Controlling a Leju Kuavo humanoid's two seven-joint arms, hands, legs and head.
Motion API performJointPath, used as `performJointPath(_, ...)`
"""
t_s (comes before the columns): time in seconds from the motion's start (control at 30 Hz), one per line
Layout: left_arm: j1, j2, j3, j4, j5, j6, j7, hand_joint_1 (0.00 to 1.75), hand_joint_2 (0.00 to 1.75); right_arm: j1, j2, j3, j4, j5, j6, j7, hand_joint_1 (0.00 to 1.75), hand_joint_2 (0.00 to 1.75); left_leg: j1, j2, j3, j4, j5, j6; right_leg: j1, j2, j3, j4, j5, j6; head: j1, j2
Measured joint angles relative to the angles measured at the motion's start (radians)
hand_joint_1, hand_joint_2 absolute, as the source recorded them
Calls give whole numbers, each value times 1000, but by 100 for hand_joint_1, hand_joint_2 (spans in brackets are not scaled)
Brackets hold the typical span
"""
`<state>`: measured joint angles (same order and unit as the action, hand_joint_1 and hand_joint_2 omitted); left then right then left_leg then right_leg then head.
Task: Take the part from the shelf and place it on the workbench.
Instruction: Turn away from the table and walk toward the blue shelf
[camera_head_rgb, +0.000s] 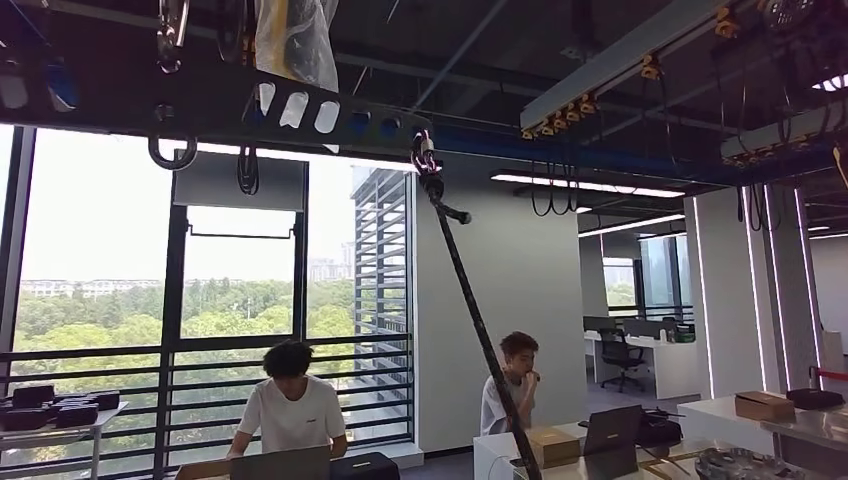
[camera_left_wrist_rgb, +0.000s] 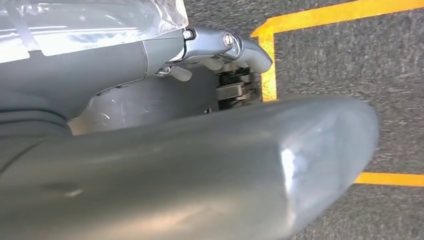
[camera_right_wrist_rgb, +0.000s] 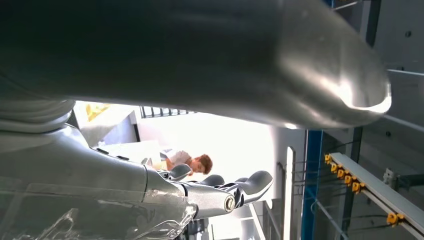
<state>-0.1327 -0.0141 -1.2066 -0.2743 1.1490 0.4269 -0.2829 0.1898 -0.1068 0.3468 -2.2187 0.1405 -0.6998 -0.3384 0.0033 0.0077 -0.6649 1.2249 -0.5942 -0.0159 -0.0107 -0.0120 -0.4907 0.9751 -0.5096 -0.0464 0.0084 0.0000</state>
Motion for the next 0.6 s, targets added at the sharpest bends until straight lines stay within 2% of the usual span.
performJointPath(0.03,0,0,0,0,0,0,0,0,0,2,3,-4,0,4,0,2,0,0,1,0,2,39,-8,-1,1,0,-15,5,8,0,1,0)
performJointPath(0.07,0,0,0,0,0,-1,0,0,0,4,5,-8,0,6,0,5,0,0,2,0,16,50,6,-1,1,0,-31,11,15,1,2,0)
performJointPath(0.1,0,0,0,0,0,-1,0,0,0,5,8,-12,0,8,0,7,0,0,2,0,47,27,34,1,1,0,-46,19,22,3,2,0)
performJointPath(0.13,-1,0,0,0,0,-1,0,0,0,6,11,-15,0,9,0,8,0,0,1,-1,91,-25,62,5,1,1,-61,26,28,5,3,0)
performJointPath(0.2,-1,1,0,0,0,-1,0,0,0,7,15,-22,0,10,0,10,0,0,-2,-2,177,-154,70,15,2,2,-80,36,39,13,2,0)
performJointPath(0.23,-2,1,0,0,0,-1,0,0,0,8,17,-26,0,10,0,10,0,0,-5,-3,201,-198,61,20,2,1,-85,38,46,19,2,0)
performJointPath(0.27,-2,1,0,0,0,-1,0,0,0,10,19,-30,0,10,0,12,0,0,-8,-3,209,-222,52,25,2,1,-90,38,53,26,1,0)
performJointPath(0.33,-2,0,-1,0,0,-1,0,0,0,14,23,-39,0,8,0,14,0,0,-9,-1,199,-237,63,36,-1,0,-96,37,64,39,1,0)
performJointPath(0.37,-2,-1,-1,0,0,-1,1,0,0,17,24,-44,0,5,0,16,0,0,-8,0,191,-242,73,43,-1,2,-102,45,53,45,0,0)
performJointPath(0.4,-2,-2,-1,0,0,-1,1,0,0,20,25,-50,0,0,0,21,0,0,-6,2,181,-248,84,50,-1,4,-111,69,22,49,-1,0)
performJointPath(0.43,-2,-3,-1,0,0,-1,2,0,0,23,26,-56,0,-10,0,28,0,0,-5,4,170,-251,95,54,-2,6,-124,112,-25,53,-2,0)
performJointPath(0.47,-2,-3,-1,0,0,0,3,0,0,27,27,-63,1,-21,0,36,0,0,-6,4,157,-252,103,58,-1,7,-139,168,-75,57,-4,0)
performJointPath(0.5,-2,-3,-1,0,0,1,3,0,0,32,29,-71,1,-34,0,47,0,0,-6,5,144,-251,112,60,-2,7,-152,230,-112,59,-5,0)
performJointPath(0.53,-2,-3,-1,0,0,2,4,0,0,37,30,-79,3,-46,0,61,0,0,-7,5,131,-251,120,60,-2,7,-159,279,-122,61,-6,0)
performJointPath(0.57,-2,-3,-1,0,2,4,6,0,0,42,31,-88,6,-61,-1,77,0,0,-8,6,118,-250,129,59,-2,7,-154,304,-107,62,-6,0)
performJointPath(0.6,-2,-3,-1,0,4,6,9,0,0,46,32,-97,12,-80,-1,95,0,0,-8,6,105,-248,138,57,-2,7,-136,297,-73,61,-7,0)
